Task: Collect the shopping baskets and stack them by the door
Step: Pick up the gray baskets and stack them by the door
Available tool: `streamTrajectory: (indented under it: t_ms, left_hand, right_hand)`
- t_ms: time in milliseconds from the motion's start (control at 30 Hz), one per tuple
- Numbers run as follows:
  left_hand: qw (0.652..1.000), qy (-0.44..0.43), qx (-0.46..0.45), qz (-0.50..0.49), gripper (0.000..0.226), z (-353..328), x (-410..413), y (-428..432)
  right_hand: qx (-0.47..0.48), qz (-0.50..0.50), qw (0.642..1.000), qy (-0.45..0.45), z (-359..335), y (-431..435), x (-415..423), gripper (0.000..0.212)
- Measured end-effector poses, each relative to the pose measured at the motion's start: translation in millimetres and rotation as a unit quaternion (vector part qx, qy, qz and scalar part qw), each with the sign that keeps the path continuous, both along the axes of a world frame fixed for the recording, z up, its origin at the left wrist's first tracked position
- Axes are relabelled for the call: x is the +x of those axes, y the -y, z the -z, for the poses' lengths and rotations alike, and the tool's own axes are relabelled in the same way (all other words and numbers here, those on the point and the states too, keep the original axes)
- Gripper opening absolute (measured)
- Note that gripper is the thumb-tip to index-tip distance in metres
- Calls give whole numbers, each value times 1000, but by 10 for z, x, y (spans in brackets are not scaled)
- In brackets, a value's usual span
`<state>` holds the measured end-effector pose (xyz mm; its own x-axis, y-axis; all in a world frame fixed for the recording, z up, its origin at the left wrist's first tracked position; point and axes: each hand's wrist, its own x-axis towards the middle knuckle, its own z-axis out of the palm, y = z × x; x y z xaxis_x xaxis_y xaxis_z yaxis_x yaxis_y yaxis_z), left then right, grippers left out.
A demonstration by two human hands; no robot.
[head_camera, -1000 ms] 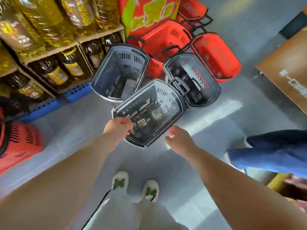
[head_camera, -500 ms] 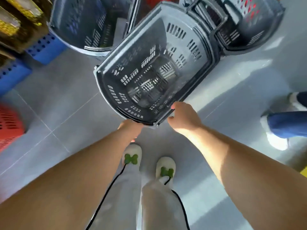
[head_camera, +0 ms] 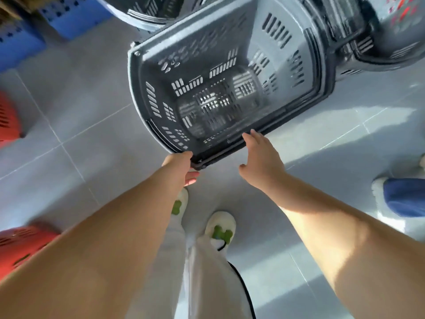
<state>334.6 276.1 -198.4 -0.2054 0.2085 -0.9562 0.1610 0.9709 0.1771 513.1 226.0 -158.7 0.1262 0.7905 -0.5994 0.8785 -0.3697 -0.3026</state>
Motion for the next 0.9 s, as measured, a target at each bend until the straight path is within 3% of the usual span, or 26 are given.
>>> streamTrajectory:
  t_ms: [200, 333, 467, 733, 800, 900]
  left_hand:
    - [999, -22, 40, 12, 21, -65, -628, 47]
    - [998, -50, 16, 23, 21, -80, -1146, 60]
    - [995, -90, -10, 41, 30, -40, -1878, 169]
    - [979, -181, 96, -10, 52, -65, -3156, 81]
    - [978, -172, 106, -60, 60, -117, -3319, 78]
    - [986, -94, 83, -113, 42, -136, -3334, 156]
  right_hand:
    - [17, -119, 990, 80, 102, 214, -372, 83]
    - [66, -111, 982, 136, 132, 276, -686, 80]
    - [40, -141, 976, 160, 230, 296, -1080, 71]
    - [69, -141, 982, 106, 357, 341, -2386, 43]
    - [79, -120, 985, 97, 373, 368, -2739, 41]
    - [75, -100, 990, 65, 363, 402, -3169, 47]
